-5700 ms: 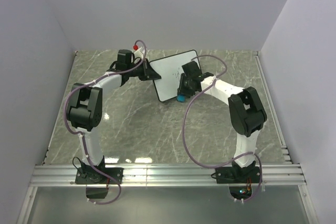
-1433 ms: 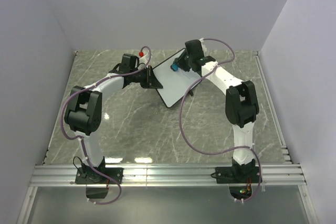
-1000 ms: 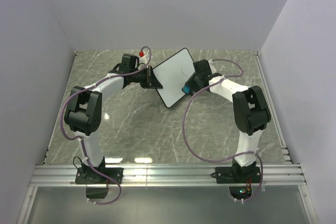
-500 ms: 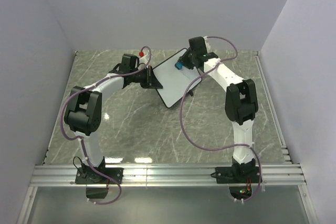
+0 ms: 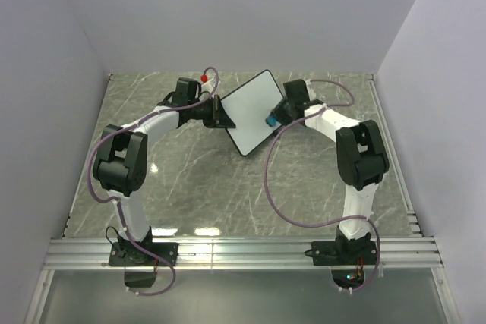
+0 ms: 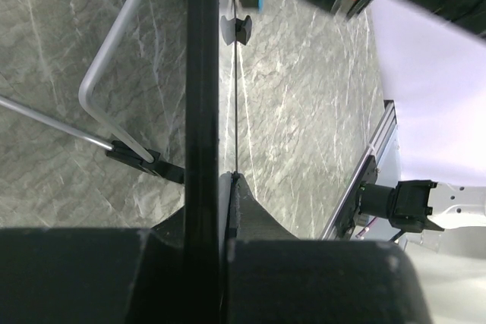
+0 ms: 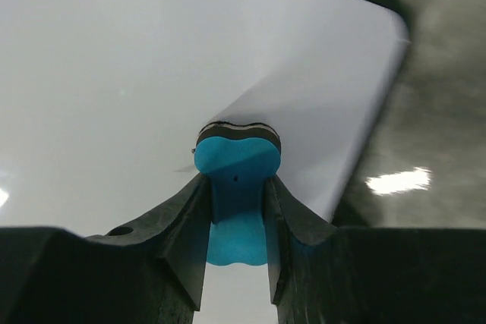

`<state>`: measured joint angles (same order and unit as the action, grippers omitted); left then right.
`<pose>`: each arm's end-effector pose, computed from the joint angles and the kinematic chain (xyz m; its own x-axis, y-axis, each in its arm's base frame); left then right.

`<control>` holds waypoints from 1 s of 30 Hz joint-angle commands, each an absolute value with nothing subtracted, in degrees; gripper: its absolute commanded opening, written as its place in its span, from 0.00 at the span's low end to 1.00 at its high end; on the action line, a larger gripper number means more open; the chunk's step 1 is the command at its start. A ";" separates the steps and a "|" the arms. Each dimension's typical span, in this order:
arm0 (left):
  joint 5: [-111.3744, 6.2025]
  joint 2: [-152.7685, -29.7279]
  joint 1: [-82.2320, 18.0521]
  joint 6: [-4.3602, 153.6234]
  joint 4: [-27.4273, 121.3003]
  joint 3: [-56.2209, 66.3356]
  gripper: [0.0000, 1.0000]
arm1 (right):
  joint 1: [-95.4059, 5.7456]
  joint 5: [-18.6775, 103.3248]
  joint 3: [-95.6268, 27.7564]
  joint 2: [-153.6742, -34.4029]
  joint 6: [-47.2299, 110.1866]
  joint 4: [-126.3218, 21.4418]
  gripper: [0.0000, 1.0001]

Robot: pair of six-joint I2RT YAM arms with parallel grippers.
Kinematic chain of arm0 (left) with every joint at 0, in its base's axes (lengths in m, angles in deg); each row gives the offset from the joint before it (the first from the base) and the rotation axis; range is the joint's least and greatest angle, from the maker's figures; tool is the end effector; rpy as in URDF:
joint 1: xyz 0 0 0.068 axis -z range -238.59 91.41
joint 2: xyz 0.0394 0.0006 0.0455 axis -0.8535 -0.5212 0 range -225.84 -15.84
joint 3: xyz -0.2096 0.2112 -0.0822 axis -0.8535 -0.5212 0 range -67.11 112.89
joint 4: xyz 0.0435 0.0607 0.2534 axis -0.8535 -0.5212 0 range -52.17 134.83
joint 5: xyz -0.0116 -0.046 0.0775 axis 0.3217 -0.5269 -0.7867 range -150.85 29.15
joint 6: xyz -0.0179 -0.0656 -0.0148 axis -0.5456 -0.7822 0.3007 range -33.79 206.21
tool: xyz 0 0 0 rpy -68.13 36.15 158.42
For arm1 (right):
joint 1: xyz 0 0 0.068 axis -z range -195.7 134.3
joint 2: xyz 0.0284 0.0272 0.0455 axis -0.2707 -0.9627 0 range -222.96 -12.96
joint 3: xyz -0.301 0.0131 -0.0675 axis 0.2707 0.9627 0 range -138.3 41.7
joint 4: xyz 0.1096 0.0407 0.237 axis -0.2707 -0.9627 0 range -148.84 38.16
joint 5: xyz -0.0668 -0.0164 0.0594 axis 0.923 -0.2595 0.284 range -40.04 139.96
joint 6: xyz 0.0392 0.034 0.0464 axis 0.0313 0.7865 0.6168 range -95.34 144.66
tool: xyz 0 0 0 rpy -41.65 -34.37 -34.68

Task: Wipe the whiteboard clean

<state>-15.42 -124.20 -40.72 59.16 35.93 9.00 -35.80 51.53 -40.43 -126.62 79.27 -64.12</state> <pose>0.4084 -0.1740 0.2428 -0.8879 -0.0491 -0.4574 0.3616 0.5400 -0.7600 0.4492 0.1627 0.2203 -0.6413 0.6330 -0.4335 0.3418 0.7416 0.5773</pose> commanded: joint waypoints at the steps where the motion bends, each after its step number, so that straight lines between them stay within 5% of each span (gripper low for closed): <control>1: -10.84 -121.31 -39.25 61.34 34.90 7.95 0.00 | -34.78 50.84 -33.37 -126.17 79.07 -63.36 0.00; 7: -10.40 -122.28 -39.25 60.90 34.81 8.56 0.00 | -34.16 50.84 -33.26 -126.07 77.93 -63.53 0.00; 21: -11.01 -123.16 -39.17 61.60 33.67 9.70 0.00 | -35.74 48.82 -60.95 -136.79 80.21 -69.77 0.00; 30: -10.93 -123.51 -39.17 61.78 32.88 10.58 0.00 | -34.43 49.17 -44.11 -131.79 83.28 -64.51 0.00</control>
<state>-15.42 -124.20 -40.66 58.11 35.53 9.11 -34.12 50.28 -51.53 -132.96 81.94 -63.33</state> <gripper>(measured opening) 0.078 0.371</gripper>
